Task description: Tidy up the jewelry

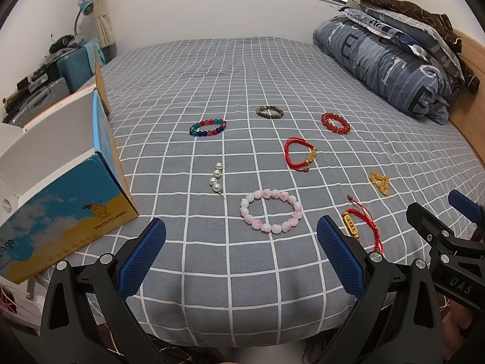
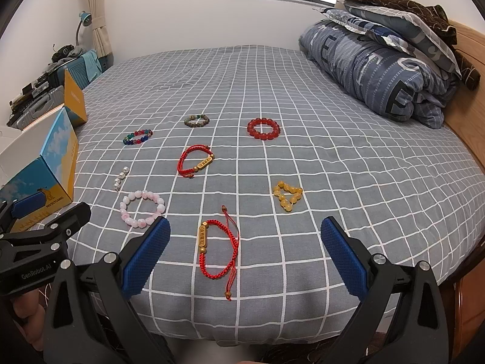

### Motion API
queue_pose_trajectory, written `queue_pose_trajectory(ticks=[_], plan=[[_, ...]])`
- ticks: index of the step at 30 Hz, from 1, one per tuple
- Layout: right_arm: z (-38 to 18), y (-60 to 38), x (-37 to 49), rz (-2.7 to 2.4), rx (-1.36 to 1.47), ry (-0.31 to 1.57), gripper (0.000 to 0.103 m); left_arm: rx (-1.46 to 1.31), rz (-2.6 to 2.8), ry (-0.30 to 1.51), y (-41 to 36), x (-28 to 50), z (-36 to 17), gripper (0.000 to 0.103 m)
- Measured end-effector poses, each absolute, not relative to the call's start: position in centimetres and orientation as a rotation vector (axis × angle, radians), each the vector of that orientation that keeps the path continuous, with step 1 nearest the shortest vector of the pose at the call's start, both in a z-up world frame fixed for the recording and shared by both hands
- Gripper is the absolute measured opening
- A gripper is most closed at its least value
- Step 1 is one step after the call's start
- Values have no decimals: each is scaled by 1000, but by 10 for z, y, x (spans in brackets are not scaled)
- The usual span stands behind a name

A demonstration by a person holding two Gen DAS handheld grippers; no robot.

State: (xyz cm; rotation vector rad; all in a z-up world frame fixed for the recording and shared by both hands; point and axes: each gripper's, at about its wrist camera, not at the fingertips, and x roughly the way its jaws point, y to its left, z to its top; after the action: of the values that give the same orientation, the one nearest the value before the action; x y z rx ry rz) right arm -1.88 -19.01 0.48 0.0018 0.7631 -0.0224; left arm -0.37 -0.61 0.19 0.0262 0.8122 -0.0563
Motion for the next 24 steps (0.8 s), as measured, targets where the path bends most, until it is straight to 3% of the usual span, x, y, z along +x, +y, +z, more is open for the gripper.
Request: queue_pose_trajectory(ticks=[14,24], plan=[[15,-194,-11,-28,16,761,96,18,-70,826,-7,6,8,97],[32,-208,44,-81,1,780,96,9,-58,834,-4,80,32,97]])
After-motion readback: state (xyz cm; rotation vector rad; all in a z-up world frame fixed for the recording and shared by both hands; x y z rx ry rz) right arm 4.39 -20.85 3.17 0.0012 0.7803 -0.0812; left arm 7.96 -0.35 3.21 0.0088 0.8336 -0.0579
